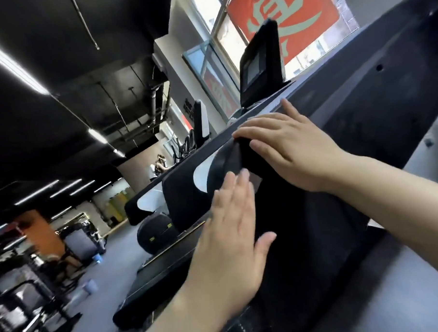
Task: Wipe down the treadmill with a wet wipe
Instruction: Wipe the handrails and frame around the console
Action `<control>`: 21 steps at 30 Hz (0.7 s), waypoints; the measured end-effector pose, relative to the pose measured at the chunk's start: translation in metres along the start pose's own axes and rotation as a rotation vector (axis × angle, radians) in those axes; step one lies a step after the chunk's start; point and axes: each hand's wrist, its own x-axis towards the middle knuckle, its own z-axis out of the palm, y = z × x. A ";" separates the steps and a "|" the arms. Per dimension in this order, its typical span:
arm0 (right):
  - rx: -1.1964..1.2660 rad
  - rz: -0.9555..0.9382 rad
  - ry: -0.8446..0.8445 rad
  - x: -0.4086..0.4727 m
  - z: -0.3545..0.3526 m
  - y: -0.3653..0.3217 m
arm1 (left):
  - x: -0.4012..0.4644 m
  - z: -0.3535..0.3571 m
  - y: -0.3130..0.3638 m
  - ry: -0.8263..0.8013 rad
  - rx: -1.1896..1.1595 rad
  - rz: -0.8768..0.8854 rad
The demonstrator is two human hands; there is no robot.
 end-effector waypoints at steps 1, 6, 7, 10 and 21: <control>-0.004 0.003 -0.004 0.000 0.001 0.000 | -0.020 0.010 0.009 -0.048 0.055 0.057; -0.008 0.027 -0.016 -0.002 0.001 -0.002 | -0.043 0.018 0.014 -0.168 0.242 0.232; -0.012 0.029 -0.017 -0.001 0.001 -0.002 | -0.027 0.009 0.007 -0.115 0.249 0.215; -0.040 0.041 -0.013 -0.002 0.003 -0.003 | 0.024 -0.013 -0.020 0.058 0.300 0.109; -0.013 0.100 -0.022 -0.004 0.000 -0.013 | -0.035 0.021 -0.005 0.014 0.285 0.300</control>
